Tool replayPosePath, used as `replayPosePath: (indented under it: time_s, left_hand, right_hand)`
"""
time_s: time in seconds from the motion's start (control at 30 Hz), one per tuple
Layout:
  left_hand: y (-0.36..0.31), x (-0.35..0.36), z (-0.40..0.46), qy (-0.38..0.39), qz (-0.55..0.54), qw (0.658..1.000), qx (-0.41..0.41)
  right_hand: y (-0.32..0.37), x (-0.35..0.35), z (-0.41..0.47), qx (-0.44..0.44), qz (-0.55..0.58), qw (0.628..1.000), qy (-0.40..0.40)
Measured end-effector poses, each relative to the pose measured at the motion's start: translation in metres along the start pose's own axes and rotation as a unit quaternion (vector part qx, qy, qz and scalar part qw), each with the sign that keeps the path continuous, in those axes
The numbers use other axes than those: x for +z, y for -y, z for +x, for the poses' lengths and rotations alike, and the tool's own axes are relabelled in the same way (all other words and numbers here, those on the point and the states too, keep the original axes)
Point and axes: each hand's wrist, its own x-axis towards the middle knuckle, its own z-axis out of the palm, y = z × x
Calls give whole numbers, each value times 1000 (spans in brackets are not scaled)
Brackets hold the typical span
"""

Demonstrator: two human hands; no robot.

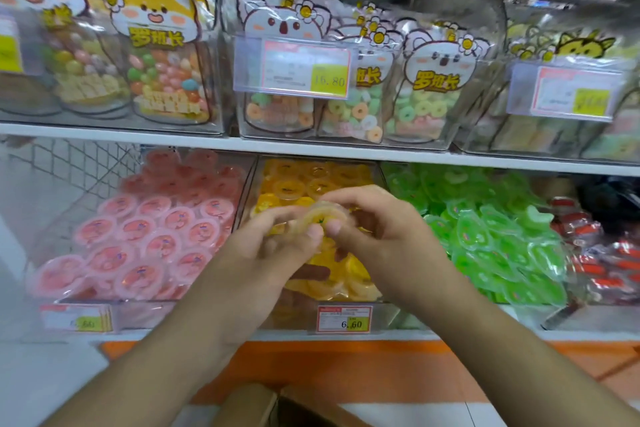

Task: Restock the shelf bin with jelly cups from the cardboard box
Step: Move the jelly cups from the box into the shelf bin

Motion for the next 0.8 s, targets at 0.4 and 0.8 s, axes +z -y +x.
replayPosePath:
  time_s: [0.4, 0.8]
  left_hand:
    - [7, 12, 24, -82, 18, 996, 23]
    - [24, -26, 34, -129, 406, 893, 145]
  right_hand:
    - [-7, -8, 0, -103, -136, 985, 22]
    - [-40, -20, 50, 103, -244, 952, -154]
